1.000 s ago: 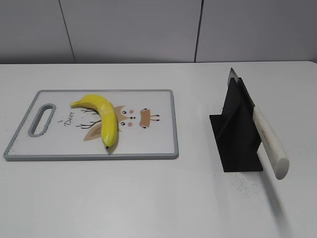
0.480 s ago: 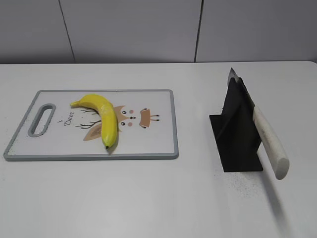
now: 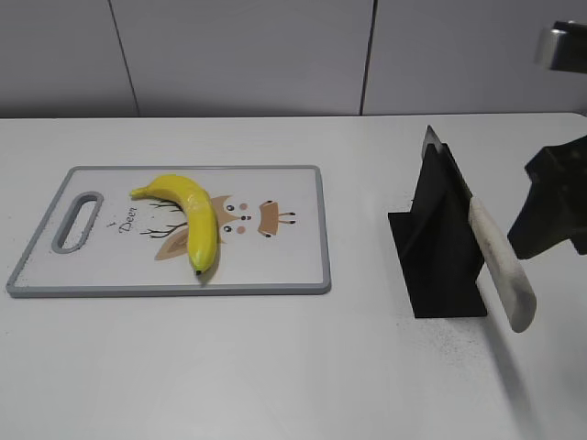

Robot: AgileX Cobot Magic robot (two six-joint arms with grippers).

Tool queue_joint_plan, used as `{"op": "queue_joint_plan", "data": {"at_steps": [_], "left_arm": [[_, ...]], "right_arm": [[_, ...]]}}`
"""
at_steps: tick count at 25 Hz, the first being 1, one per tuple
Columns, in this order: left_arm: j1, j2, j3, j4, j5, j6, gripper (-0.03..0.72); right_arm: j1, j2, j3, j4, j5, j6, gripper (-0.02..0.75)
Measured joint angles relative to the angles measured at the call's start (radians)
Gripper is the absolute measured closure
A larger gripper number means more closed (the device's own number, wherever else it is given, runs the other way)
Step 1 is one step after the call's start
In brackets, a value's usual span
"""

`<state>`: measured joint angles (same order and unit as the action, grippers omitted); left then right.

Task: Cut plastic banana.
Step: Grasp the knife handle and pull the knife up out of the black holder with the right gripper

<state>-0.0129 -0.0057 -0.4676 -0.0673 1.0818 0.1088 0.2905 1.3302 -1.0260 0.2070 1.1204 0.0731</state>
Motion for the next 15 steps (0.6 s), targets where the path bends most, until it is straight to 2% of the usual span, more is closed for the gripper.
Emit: {"op": "queue_joint_plan", "data": {"at_steps": [11, 15], "left_arm": [[0.0, 0.0, 0.0, 0.0, 0.0, 0.0, 0.162], [0.0, 0.0, 0.0, 0.0, 0.0, 0.0, 0.162]], "right_arm": [[0.0, 0.24, -0.033, 0.003, -0.052, 0.03, 0.273], [0.0, 0.289, -0.033, 0.005, -0.055, 0.045, 0.318]]}}
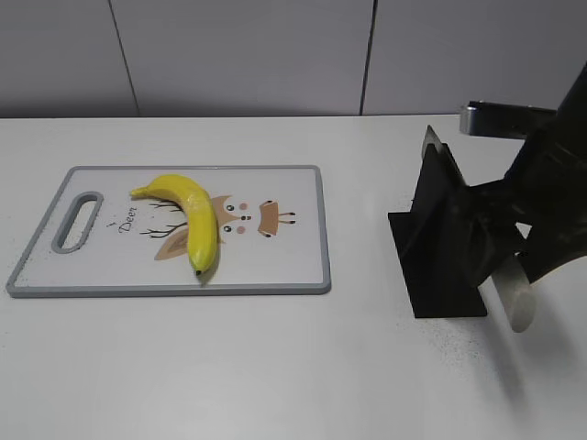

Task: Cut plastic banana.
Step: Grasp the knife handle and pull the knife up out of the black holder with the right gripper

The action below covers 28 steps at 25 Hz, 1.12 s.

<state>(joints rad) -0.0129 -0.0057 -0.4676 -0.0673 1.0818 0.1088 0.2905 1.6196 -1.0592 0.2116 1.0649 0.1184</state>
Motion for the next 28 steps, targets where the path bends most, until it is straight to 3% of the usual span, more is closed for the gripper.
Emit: {"op": "queue_joint_plan", "data": {"at_steps": [5, 8, 17, 28], "left_arm": [[0.0, 0.0, 0.0, 0.0, 0.0, 0.0, 0.162], [0.0, 0.0, 0.0, 0.0, 0.0, 0.0, 0.162], [0.0, 0.0, 0.0, 0.0, 0.0, 0.0, 0.162], [0.0, 0.0, 0.0, 0.0, 0.0, 0.0, 0.162]], "right_arm": [[0.0, 0.022, 0.0, 0.018, -0.002, 0.013, 0.412], [0.0, 0.022, 0.0, 0.029, -0.002, 0.022, 0.575], [0.0, 0.016, 0.0, 0.028, -0.002, 0.038, 0.573], [0.0, -0.165, 0.0, 0.005, 0.008, 0.043, 0.575]]}}
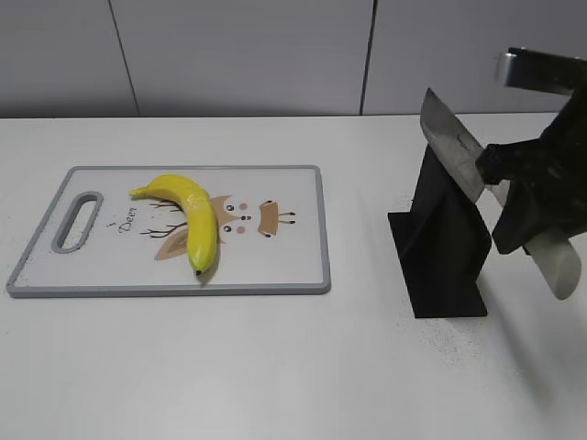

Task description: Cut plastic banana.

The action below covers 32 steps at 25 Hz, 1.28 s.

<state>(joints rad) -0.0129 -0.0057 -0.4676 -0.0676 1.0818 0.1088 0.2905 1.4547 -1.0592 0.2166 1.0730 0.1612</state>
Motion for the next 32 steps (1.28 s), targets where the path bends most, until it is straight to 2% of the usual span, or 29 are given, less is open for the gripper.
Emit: {"op": "queue_joint_plan", "data": {"at_steps": [9, 13, 18, 26, 32], "left_arm": [[0.0, 0.0, 0.0, -0.001, 0.0, 0.0, 0.162], [0.0, 0.0, 0.0, -0.03, 0.0, 0.01, 0.162], [0.0, 0.031, -0.012, -0.063, 0.001, 0.044, 0.162], [0.0, 0.24, -0.148, -0.113, -0.103, 0.229, 0.162], [0.0, 0.488, -0.253, -0.227, -0.183, 0.446, 0.162]], "right_arm": [[0.0, -0.113, -0.049, -0.04, 0.036, -0.069, 0.577], [0.0, -0.118, -0.118, -0.042, 0.069, -0.205, 0.577], [0.0, -0.098, -0.221, -0.046, 0.09, -0.47, 0.577], [0.0, 0.052, -0.464, -0.049, 0.135, -0.742, 0.577], [0.009, 0.194, -0.652, -0.056, 0.146, -0.906, 0.577]]}}
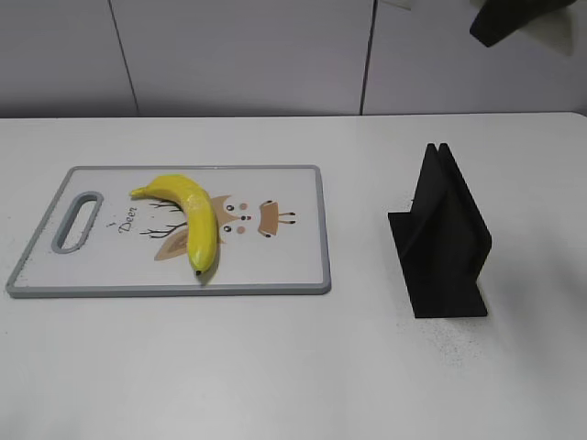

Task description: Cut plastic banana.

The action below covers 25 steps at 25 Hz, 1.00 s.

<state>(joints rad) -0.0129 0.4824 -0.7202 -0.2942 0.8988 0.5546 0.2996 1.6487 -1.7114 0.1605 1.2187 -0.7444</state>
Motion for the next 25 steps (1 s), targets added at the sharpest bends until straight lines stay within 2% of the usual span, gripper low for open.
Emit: {"op": "queue_joint_plan", "data": {"at_steps": [3, 6, 11, 16, 18, 21, 25], "left_arm": [[0.0, 0.133, -0.081, -0.037, -0.014, 0.093, 0.162], [0.0, 0.267, -0.167, -0.073, -0.019, 0.211, 0.162], [0.0, 0.478, -0.325, -0.163, 0.012, 0.481, 0.162], [0.0, 0.695, -0.491, -0.29, 0.083, 0.71, 0.162], [-0.002, 0.783, -0.548, -0.324, 0.12, 0.772, 0.162], [-0.027, 0.884, -0.622, -0.32, 0.145, 0.815, 0.162], [-0.105, 0.986, -0.66, -0.241, 0.147, 0.835, 0.162]], "right_arm": [[0.018, 0.077, -0.067, 0.005, 0.002, -0.156, 0.577], [0.021, 0.15, -0.113, 0.026, 0.003, -0.224, 0.577], [0.021, 0.239, -0.143, 0.033, 0.002, -0.345, 0.577], [0.047, 0.306, -0.149, 0.11, -0.003, -0.425, 0.577], [0.083, 0.332, -0.157, 0.097, -0.011, -0.436, 0.577], [0.136, 0.381, -0.177, 0.075, -0.012, -0.462, 0.577], [0.165, 0.455, -0.228, 0.081, -0.013, -0.472, 0.577]]}}
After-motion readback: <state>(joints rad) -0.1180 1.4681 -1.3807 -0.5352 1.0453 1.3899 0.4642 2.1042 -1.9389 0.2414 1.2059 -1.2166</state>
